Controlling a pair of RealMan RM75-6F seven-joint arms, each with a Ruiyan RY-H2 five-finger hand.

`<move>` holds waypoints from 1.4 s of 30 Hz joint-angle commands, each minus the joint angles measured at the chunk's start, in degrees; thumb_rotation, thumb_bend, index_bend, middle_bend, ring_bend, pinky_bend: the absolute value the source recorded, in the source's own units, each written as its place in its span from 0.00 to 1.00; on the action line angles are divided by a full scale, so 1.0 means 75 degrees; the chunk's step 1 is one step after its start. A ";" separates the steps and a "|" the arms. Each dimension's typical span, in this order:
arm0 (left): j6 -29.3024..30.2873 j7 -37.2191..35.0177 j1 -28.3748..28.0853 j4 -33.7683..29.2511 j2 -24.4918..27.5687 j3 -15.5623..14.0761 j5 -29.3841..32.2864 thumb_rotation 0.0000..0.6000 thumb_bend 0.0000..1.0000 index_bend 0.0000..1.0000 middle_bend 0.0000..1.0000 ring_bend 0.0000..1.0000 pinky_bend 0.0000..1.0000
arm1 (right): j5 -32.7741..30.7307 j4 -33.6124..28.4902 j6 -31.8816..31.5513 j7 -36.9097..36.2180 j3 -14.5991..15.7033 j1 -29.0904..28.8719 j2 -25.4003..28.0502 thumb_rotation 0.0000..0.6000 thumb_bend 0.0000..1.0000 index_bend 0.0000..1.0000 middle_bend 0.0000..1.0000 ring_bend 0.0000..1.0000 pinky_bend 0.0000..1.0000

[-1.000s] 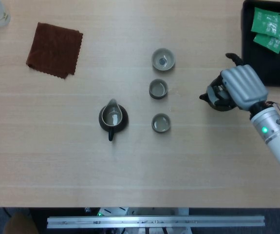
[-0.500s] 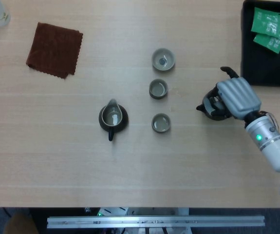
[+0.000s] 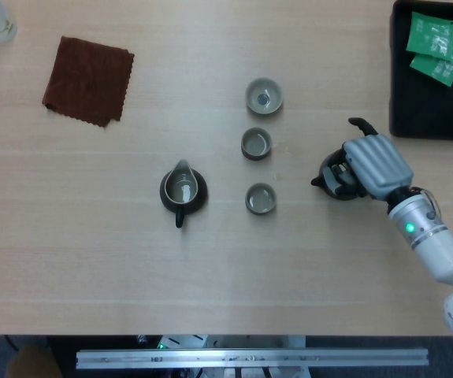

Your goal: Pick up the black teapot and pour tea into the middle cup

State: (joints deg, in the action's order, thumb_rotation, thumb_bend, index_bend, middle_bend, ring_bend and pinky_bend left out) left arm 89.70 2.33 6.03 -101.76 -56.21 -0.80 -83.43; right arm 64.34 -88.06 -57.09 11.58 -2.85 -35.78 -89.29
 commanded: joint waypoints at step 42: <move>-0.0020 0.0182 -0.0047 -0.0110 -0.0005 -0.0017 -0.0036 1.00 0.36 0.18 0.11 0.09 0.12 | 0.0923 0.0264 0.0047 -0.0240 -0.0051 0.0432 -0.0025 0.75 0.12 0.45 0.37 0.21 0.01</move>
State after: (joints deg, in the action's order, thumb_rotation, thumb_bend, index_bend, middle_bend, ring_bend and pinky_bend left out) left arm 89.55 3.69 5.67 -102.59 -56.25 -0.92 -83.70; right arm 71.25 -86.06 -56.73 9.78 -3.22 -32.55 -89.50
